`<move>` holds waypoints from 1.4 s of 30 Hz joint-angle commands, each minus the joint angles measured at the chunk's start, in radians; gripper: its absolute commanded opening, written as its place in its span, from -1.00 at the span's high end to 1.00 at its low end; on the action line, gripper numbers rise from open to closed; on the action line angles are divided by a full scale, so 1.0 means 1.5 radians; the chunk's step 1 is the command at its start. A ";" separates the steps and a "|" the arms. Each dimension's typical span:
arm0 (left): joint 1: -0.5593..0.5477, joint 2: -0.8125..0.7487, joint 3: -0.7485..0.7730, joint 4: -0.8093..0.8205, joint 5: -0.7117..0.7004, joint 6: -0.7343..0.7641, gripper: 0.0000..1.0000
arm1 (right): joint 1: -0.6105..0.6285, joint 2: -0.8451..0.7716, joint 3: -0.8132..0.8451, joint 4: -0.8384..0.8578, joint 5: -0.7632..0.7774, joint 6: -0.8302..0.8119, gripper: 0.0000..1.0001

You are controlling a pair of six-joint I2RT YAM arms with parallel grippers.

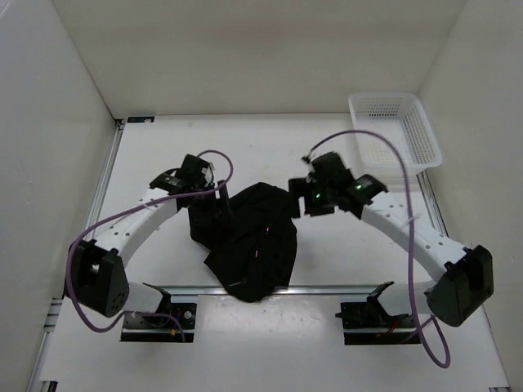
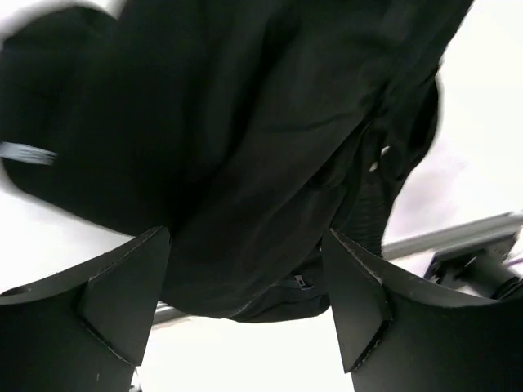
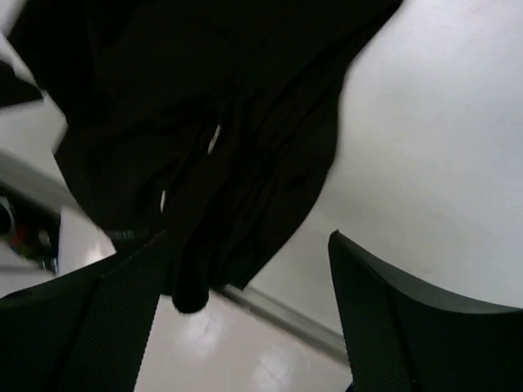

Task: Fold and stack the shorts
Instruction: Flatten the shorts out

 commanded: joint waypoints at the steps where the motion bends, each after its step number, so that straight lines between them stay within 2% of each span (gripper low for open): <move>1: -0.036 0.039 -0.016 0.064 -0.014 -0.063 -0.79 | 0.103 0.033 -0.075 0.034 -0.044 0.079 -0.72; 3: -0.036 0.071 -0.016 0.064 -0.030 -0.070 -0.98 | 0.140 0.052 -0.100 0.057 -0.081 0.095 -0.81; 7: -0.042 0.118 -0.023 0.064 -0.037 -0.101 -1.00 | 0.221 0.112 -0.100 0.069 -0.153 0.083 -0.84; 8: -0.042 0.126 -0.023 0.072 -0.037 -0.107 -0.96 | 0.229 0.124 -0.093 0.063 -0.159 0.082 -0.81; 11: -0.048 0.160 -0.017 0.080 -0.037 -0.107 -0.65 | 0.241 0.167 -0.093 0.063 -0.170 0.076 -0.60; 12: -0.055 0.170 -0.007 0.080 -0.037 -0.101 -0.40 | 0.241 0.186 -0.085 0.063 -0.170 0.070 -0.33; 13: -0.055 0.176 0.000 0.080 -0.031 -0.094 0.66 | 0.241 0.197 -0.076 0.063 -0.182 0.070 0.32; 14: -0.055 0.183 0.016 0.080 -0.031 -0.080 0.79 | 0.241 0.206 -0.070 0.063 -0.192 0.061 0.56; 15: -0.055 0.190 0.025 0.080 -0.023 -0.072 0.79 | 0.241 0.223 -0.062 0.063 -0.203 0.055 0.73; 16: -0.055 0.203 0.037 0.080 -0.023 -0.064 0.79 | 0.241 0.229 -0.044 0.052 -0.211 0.049 1.00; 19: -0.041 0.217 0.089 0.073 -0.029 -0.043 0.79 | 0.220 0.222 0.025 0.015 -0.165 0.005 1.00; 21: -0.002 0.217 0.145 0.063 -0.029 -0.023 0.79 | 0.184 0.215 0.086 -0.034 -0.115 -0.025 1.00; 22: 0.012 0.217 0.170 0.055 -0.008 -0.014 0.79 | 0.167 0.215 0.124 -0.046 -0.114 -0.041 1.00; 23: 0.026 0.217 0.198 0.045 0.004 -0.004 0.79 | 0.150 0.215 0.211 -0.059 -0.114 -0.076 1.00; 24: 0.052 0.217 0.272 0.009 0.004 0.013 0.79 | 0.120 0.221 0.261 -0.088 -0.114 -0.093 1.00; 25: 0.062 0.217 0.318 -0.016 -0.013 0.022 0.79 | 0.107 0.235 0.367 -0.105 -0.120 -0.111 1.00; 27: 0.088 0.224 0.424 -0.083 -0.041 0.041 0.79 | 0.079 0.243 0.467 -0.157 -0.137 -0.153 1.00; 28: 0.088 0.224 0.533 -0.151 -0.057 0.056 0.79 | 0.073 0.251 0.508 -0.170 -0.144 -0.164 1.00; 29: 0.096 0.232 0.583 -0.181 -0.086 0.056 0.79 | 0.067 0.251 0.564 -0.177 -0.144 -0.170 1.00; 30: 0.096 0.232 0.631 -0.210 -0.110 0.066 0.79 | 0.067 0.242 0.584 -0.190 -0.153 -0.187 1.00; 31: 0.086 0.223 0.714 -0.252 -0.175 0.072 0.79 | 0.067 0.227 0.600 -0.190 -0.163 -0.195 1.00; 33: 0.077 0.211 0.780 -0.286 -0.207 0.072 0.79 | 0.067 0.206 0.623 -0.197 -0.171 -0.215 1.00; 36: 0.077 0.197 0.839 -0.294 -0.186 0.072 0.79 | 0.067 0.150 0.604 -0.188 -0.170 -0.222 1.00; 39: 0.077 0.253 0.865 -0.288 -0.133 0.078 0.77 | 0.052 0.091 0.543 -0.144 -0.152 -0.215 1.00; 40: 0.077 0.281 0.880 -0.288 -0.114 0.078 0.31 | 0.042 0.072 0.485 -0.117 -0.130 -0.202 1.00; 42: 0.077 0.371 0.937 -0.288 -0.055 0.093 -0.36 | 0.015 0.072 0.432 -0.110 -0.112 -0.192 1.00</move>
